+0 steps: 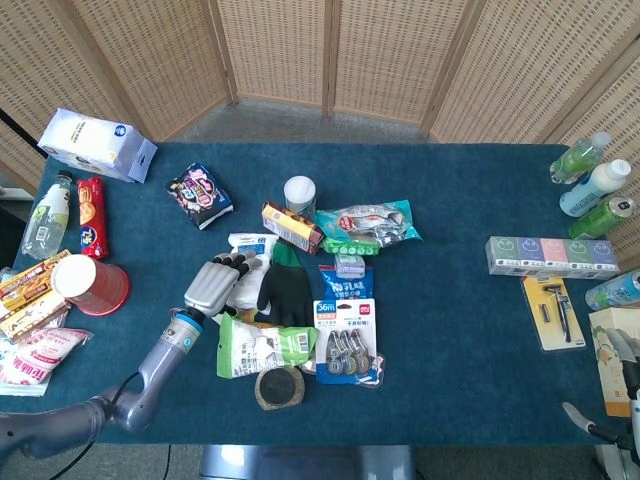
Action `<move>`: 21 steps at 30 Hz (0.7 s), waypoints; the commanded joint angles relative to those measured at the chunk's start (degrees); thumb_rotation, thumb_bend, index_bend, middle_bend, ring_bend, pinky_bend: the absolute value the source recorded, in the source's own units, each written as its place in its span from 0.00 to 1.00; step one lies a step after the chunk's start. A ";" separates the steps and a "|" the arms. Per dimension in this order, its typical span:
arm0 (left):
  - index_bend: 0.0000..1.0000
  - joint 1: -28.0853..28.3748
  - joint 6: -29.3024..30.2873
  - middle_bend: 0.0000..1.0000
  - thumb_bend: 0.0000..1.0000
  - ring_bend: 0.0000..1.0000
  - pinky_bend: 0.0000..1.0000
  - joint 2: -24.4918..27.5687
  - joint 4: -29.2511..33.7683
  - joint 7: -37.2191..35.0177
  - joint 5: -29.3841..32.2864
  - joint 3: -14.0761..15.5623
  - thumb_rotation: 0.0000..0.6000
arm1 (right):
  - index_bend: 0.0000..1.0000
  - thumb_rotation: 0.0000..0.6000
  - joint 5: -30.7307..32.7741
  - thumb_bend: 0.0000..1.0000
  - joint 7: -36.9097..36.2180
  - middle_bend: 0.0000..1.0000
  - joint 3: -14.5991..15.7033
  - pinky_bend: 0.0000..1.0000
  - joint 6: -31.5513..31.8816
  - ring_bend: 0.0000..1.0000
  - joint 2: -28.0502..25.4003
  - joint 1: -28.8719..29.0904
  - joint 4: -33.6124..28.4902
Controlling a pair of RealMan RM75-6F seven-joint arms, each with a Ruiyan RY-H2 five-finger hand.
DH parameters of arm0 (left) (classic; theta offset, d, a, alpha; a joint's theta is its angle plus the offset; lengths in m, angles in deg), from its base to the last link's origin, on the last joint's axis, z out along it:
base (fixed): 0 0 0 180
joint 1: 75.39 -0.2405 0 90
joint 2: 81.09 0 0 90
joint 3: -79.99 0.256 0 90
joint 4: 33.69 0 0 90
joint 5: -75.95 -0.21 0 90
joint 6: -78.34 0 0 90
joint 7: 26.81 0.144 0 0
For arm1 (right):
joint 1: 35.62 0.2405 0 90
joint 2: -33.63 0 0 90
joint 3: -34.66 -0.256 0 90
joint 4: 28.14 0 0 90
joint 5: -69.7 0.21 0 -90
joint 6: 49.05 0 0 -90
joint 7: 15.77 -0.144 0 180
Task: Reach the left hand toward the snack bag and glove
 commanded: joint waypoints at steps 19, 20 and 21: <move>0.65 -4.61 13.77 0.64 0.55 0.85 0.83 10.90 11.72 -13.50 -5.62 -4.58 1.00 | 0.00 0.96 -0.80 0.14 -0.12 0.00 -0.41 0.00 0.14 0.00 0.18 0.04 0.00; 0.65 -4.77 14.13 0.64 0.55 0.85 0.83 11.66 12.66 -14.19 -5.68 -4.88 1.00 | 0.00 0.96 -0.77 0.14 -0.05 0.00 -0.39 0.00 0.16 0.00 0.17 -0.02 0.00; 0.65 -4.90 14.49 0.64 0.54 0.85 0.83 12.21 13.38 -14.70 -5.79 -5.12 1.00 | 0.00 0.96 -0.77 0.14 -0.01 0.00 -0.37 0.00 0.17 0.00 0.18 -0.05 0.00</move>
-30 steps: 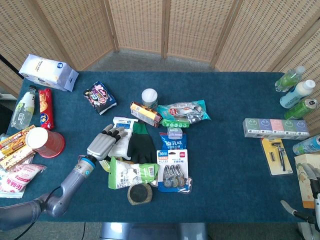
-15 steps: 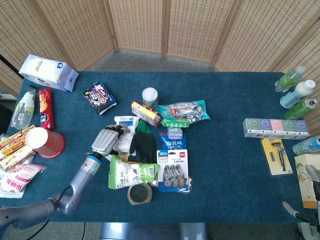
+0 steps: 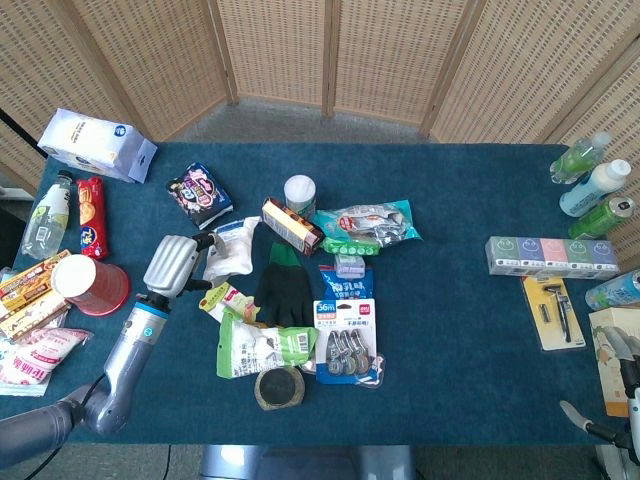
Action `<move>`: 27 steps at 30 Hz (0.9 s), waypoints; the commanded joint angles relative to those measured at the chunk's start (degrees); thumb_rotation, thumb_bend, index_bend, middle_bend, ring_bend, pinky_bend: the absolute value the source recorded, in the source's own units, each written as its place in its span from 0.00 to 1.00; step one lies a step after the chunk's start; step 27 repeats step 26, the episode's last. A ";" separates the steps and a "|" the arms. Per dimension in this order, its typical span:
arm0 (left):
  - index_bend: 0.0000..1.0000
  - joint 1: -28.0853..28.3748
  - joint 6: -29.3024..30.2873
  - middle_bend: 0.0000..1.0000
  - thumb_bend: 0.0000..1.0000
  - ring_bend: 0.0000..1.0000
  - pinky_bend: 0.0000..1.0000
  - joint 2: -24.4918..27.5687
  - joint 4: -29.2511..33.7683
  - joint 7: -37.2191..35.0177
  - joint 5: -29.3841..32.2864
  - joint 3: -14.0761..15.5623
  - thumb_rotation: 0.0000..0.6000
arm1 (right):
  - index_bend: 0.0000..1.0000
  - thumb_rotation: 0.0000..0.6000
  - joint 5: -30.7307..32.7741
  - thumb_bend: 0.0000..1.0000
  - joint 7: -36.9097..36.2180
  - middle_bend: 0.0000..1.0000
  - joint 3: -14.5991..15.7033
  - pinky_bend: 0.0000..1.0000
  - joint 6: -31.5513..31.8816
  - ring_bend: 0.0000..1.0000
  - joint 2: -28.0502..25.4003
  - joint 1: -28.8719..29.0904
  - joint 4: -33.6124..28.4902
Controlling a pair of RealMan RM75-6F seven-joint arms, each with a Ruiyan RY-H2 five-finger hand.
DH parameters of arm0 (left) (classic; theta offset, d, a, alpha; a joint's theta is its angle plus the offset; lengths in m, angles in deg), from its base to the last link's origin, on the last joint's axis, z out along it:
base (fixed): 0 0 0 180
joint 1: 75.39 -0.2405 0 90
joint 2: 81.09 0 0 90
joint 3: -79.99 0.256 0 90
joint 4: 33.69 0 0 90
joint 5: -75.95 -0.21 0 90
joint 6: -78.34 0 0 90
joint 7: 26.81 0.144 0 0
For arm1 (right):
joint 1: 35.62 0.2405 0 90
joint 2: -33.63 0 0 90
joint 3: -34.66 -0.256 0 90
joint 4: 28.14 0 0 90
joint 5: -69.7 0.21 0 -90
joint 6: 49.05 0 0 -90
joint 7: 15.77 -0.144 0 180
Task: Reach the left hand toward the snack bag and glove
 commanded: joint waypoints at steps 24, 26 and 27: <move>0.65 -3.43 12.63 0.64 0.53 0.85 0.82 16.94 27.24 1.70 -5.44 -7.55 1.00 | 0.00 0.96 -0.73 0.14 -3.28 0.00 -0.03 0.00 -0.42 0.00 1.91 0.49 3.50; 0.65 -3.54 12.81 0.64 0.53 0.85 0.82 17.51 28.20 2.06 -5.56 -7.56 1.00 | 0.00 0.96 -0.75 0.14 -3.33 0.00 -0.03 0.00 -0.39 0.00 1.93 0.48 3.53; 0.65 -3.54 12.81 0.64 0.53 0.85 0.82 17.51 28.20 2.06 -5.56 -7.56 1.00 | 0.00 0.96 -0.75 0.14 -3.33 0.00 -0.03 0.00 -0.39 0.00 1.93 0.48 3.53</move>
